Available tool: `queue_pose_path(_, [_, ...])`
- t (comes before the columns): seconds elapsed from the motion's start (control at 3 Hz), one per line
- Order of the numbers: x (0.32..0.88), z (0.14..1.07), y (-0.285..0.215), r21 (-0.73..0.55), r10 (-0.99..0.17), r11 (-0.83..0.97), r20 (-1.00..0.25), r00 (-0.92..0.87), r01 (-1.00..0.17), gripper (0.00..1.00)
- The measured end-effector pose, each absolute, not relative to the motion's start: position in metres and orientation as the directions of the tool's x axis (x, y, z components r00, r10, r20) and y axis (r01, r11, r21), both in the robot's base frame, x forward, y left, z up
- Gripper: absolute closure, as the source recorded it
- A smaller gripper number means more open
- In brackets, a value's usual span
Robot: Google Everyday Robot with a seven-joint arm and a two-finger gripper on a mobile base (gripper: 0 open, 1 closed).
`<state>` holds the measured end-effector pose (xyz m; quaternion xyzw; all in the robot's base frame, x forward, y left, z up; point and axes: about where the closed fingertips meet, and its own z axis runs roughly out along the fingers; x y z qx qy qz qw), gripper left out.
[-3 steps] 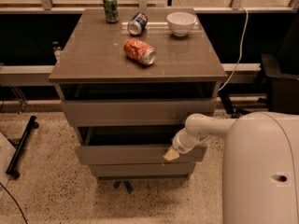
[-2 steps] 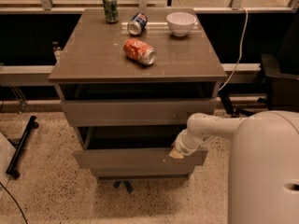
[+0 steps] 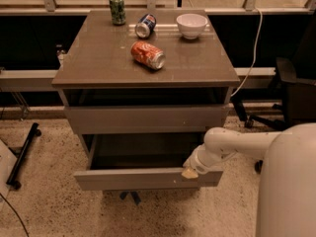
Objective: Open middle drawer
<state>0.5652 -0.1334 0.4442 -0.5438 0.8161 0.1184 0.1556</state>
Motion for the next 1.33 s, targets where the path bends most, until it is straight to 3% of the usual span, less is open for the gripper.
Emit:
queue_pose_path(0.67, [0.568,0.441,-0.127,0.023,-0.87,0.341,-0.372,-0.324,-0.94,0.0])
queue_pose_path(1.33, [0.55,0.42,-0.124,0.084,-0.917,0.231,-0.313,-0.246,-0.969,0.0])
